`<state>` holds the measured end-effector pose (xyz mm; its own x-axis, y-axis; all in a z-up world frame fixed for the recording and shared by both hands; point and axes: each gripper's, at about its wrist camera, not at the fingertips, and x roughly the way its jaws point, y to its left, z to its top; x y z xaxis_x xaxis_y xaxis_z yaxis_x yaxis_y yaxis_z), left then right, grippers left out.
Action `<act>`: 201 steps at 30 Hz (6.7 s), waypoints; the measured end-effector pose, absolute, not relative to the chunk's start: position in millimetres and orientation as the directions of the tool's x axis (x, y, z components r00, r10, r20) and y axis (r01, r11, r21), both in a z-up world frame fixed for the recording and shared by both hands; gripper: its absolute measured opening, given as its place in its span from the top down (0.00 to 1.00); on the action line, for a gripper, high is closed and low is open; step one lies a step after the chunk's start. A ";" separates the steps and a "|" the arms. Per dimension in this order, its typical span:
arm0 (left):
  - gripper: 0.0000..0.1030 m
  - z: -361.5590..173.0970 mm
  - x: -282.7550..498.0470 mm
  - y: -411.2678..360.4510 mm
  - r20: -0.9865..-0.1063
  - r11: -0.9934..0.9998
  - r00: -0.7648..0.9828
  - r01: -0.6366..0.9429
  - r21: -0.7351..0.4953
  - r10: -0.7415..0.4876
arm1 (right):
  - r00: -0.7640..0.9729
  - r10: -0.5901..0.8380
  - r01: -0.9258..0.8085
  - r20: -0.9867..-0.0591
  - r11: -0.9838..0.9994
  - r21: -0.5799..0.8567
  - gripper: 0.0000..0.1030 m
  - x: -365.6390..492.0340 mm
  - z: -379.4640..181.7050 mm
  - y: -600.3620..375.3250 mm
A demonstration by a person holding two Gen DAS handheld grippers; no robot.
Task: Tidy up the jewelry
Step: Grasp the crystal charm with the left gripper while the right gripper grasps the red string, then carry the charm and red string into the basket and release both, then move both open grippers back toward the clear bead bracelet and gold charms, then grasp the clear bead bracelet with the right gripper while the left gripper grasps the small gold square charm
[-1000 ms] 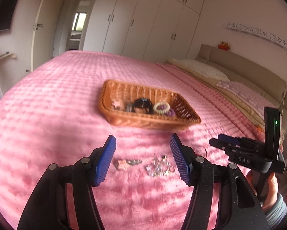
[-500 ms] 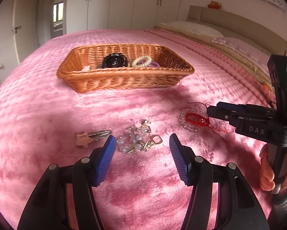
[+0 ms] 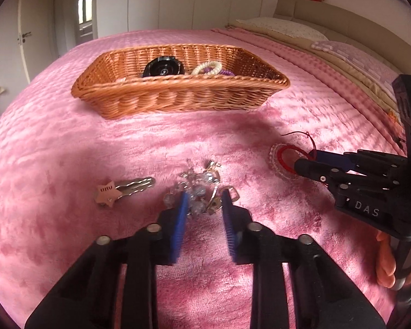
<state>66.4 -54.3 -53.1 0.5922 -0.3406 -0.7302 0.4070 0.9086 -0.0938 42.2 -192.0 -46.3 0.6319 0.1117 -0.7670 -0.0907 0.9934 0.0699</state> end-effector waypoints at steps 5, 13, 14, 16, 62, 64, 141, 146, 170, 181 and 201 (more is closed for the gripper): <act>0.90 -51.8 66.1 -44.6 -0.719 0.911 0.593 0.388 -0.139 -0.362 | 0.630 0.124 -0.117 -0.767 0.991 0.064 0.86 39.9 -46.9 -187.2; 0.95 -45.8 58.1 -36.9 -0.677 0.904 0.620 0.392 -0.170 -0.396 | 0.635 0.192 -0.160 -0.748 0.980 0.115 0.93 31.5 -41.4 -188.1; 0.96 -44.5 56.9 -36.5 -0.670 0.903 0.624 0.394 -0.174 -0.401 | 0.636 0.204 -0.165 -0.744 0.978 0.126 0.93 30.5 -40.4 -188.7; 0.96 -42.1 54.3 -33.9 -0.654 0.897 0.631 0.400 -0.186 -0.417 | 0.636 0.219 -0.169 -0.740 0.975 0.144 0.93 29.4 -39.1 -191.2; 0.98 96.3 116.3 -12.1 -0.398 0.851 0.754 0.493 -0.182 -0.522 | 0.795 0.244 -0.174 -0.555 0.969 0.177 0.93 110.4 102.2 -187.5; 0.98 95.1 135.5 -14.6 -0.395 0.855 0.759 0.483 -0.191 -0.517 | 0.788 0.233 -0.156 -0.569 0.971 0.180 0.93 135.0 97.6 -188.2; 0.66 -58.9 71.9 -65.2 -0.747 0.881 0.553 0.465 -0.091 -0.369 | 0.610 0.085 -0.035 -0.788 0.996 0.080 0.64 62.9 -55.7 -202.4; 0.84 -58.0 69.3 -65.6 -0.737 0.882 0.567 0.464 -0.082 -0.367 | 0.599 0.077 -0.048 -0.797 0.997 0.060 0.81 64.9 -57.6 -196.8; 0.84 -43.1 46.7 -45.3 -0.648 0.867 0.616 0.476 -0.146 -0.448 | 0.661 0.182 -0.100 -0.728 0.983 0.155 0.94 43.0 -27.4 -197.3; 0.84 -31.2 43.8 -38.0 -0.610 0.867 0.639 0.467 -0.177 -0.469 | 0.665 0.280 -0.157 -0.692 0.959 0.237 0.94 31.7 2.5 -195.1; 0.84 27.1 47.2 -30.9 -0.516 0.883 0.729 0.449 -0.135 -0.450 | 0.727 0.267 -0.162 -0.632 0.962 0.220 0.94 23.5 46.0 -196.3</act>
<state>47.2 -30.9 27.1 0.7290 -0.4498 -0.5160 0.4493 0.8831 -0.1351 23.5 -196.3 46.0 0.7273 0.2671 -0.6322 -0.1622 0.9619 0.2199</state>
